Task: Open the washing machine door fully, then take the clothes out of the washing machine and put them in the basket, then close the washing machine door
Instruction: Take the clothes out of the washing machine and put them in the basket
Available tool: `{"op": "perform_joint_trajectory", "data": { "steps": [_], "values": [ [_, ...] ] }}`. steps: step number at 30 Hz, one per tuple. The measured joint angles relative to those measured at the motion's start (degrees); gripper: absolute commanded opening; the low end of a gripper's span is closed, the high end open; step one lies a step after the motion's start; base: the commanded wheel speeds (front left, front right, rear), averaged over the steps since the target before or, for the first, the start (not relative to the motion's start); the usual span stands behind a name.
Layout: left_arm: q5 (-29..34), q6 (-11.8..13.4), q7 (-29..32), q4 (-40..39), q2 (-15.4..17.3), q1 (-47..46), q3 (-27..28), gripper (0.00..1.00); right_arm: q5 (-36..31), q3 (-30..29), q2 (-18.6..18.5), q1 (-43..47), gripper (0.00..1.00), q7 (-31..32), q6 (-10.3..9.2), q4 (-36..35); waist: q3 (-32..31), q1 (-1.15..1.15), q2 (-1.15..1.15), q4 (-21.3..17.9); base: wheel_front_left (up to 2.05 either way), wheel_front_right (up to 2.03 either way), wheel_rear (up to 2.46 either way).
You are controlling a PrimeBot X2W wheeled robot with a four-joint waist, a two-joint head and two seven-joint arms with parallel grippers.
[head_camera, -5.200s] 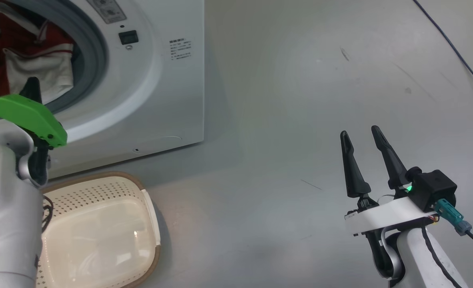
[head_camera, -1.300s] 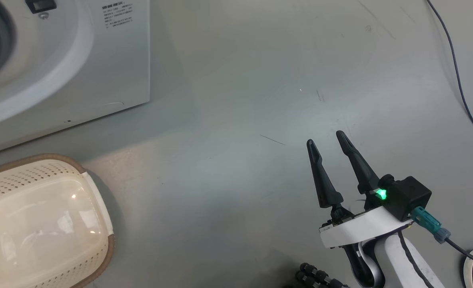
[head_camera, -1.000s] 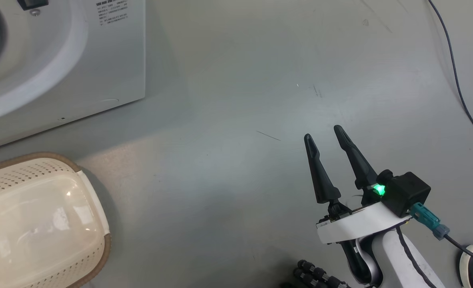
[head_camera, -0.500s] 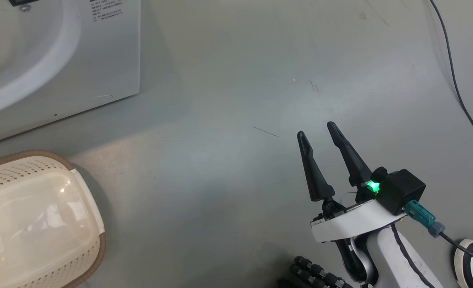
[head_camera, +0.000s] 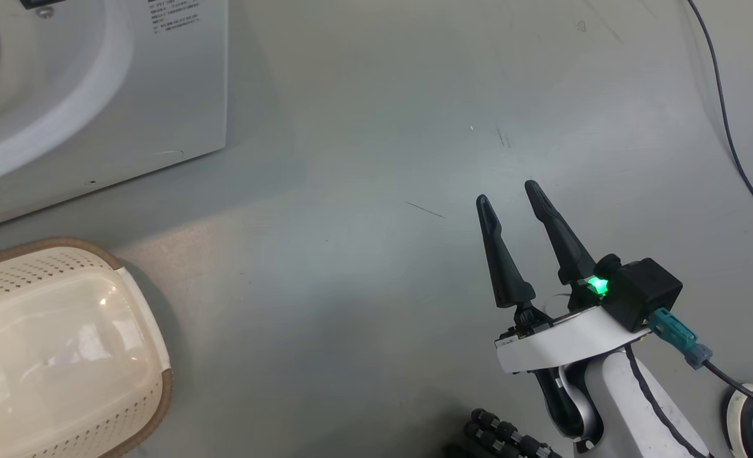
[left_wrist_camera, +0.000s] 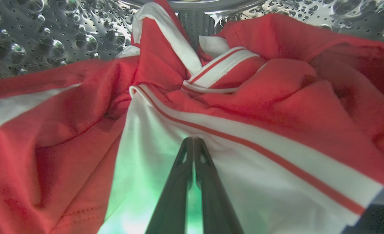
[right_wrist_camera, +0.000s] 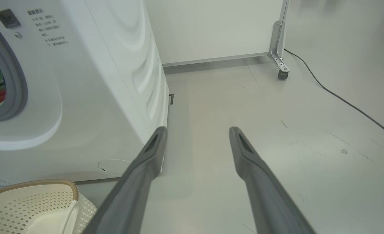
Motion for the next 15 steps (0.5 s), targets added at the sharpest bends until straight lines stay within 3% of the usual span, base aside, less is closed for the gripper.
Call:
{"op": "perform_joint_trajectory", "data": {
  "steps": [15],
  "values": [
    [-1.59, -4.58, -6.17, 2.30, -4.33, 0.30, -1.03, 0.00, -1.05, -1.71, -0.03, -0.02, 1.00, 0.00, -0.43, 0.67, -2.97, 0.00, 0.00, 3.02, 0.00, 0.00, 0.00]
  ]
}}
